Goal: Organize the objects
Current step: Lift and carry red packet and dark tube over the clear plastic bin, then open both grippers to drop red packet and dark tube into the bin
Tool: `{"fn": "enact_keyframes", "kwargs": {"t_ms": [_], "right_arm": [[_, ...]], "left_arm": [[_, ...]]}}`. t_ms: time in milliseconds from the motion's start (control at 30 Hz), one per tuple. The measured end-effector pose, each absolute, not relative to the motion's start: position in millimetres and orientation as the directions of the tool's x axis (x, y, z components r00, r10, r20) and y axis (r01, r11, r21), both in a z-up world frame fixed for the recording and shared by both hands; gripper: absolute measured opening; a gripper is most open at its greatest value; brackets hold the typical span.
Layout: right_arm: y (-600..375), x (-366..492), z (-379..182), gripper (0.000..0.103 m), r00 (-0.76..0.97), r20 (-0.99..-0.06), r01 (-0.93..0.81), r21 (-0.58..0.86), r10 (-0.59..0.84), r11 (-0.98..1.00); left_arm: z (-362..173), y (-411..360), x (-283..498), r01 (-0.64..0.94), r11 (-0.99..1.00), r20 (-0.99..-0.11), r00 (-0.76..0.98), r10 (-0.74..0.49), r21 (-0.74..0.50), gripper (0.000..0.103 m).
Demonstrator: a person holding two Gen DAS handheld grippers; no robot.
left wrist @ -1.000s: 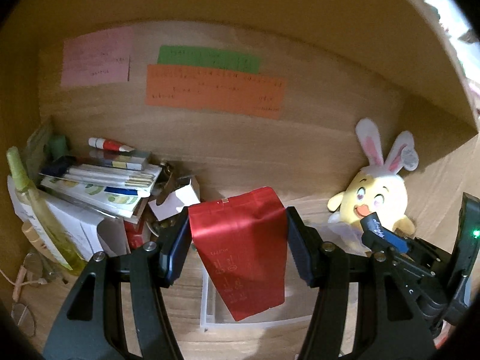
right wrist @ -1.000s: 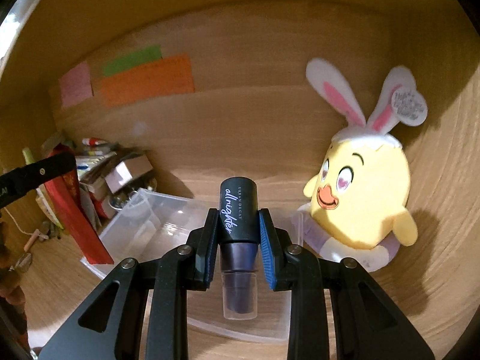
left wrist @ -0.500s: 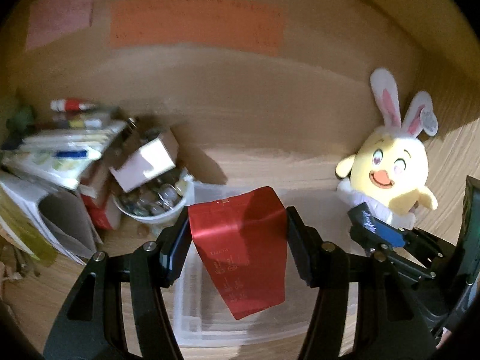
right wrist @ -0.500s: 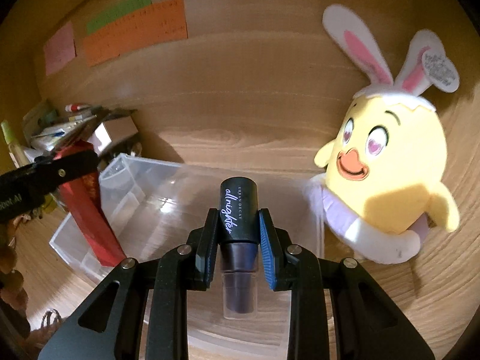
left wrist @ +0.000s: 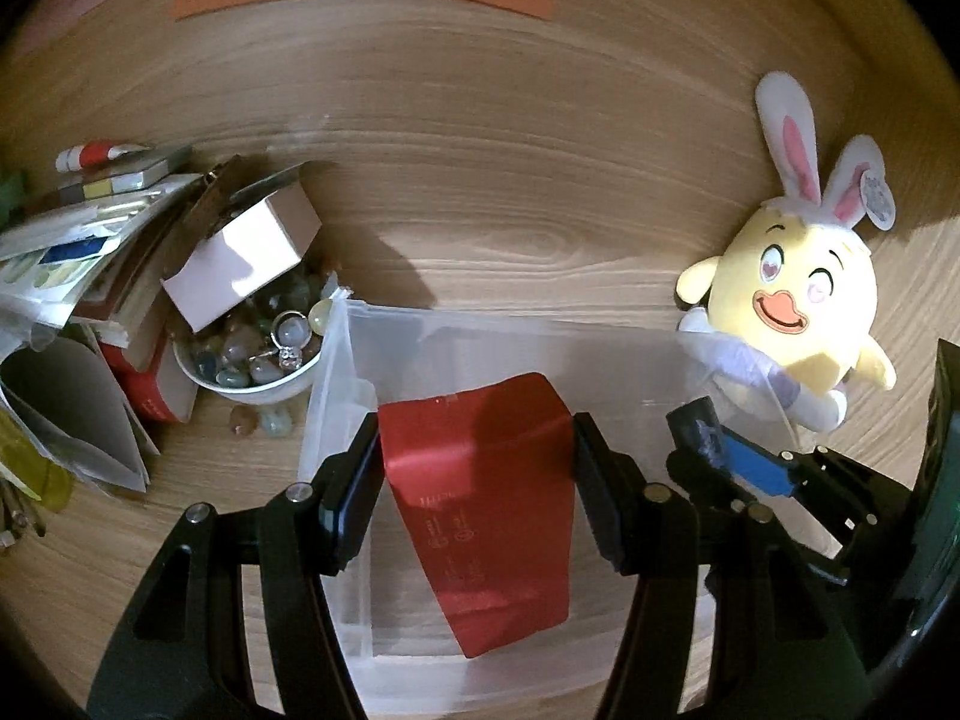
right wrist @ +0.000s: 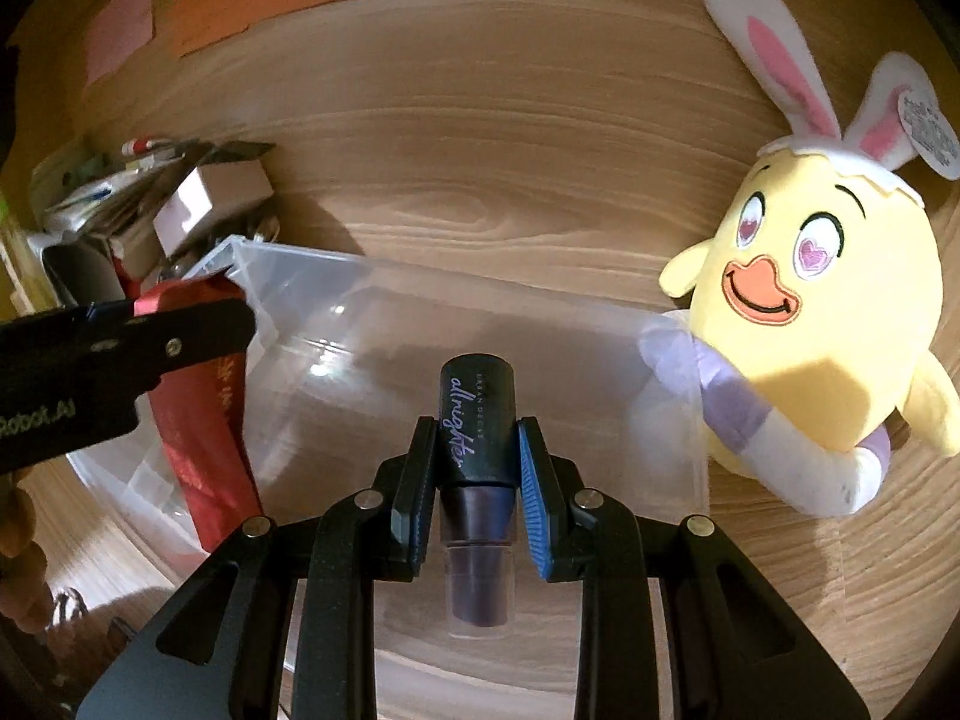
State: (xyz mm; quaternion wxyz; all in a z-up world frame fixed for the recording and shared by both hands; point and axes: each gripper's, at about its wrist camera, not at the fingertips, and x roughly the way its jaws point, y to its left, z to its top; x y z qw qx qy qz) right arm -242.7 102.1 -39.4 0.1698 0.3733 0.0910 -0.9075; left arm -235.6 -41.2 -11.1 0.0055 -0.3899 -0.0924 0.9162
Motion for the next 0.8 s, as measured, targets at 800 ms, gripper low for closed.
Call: {"fn": "enact_keyframes", "kwargs": {"t_ms": [800], "right_arm": [[110.2,-228.0,-11.2,0.054,-0.695,-0.666,0.385,-0.024,-0.272,-0.923]], "left_arm": [[32.7,-44.3,-193.1,0.033,-0.994,-0.659,-0.750,0.048,-0.109,0.071]]}}
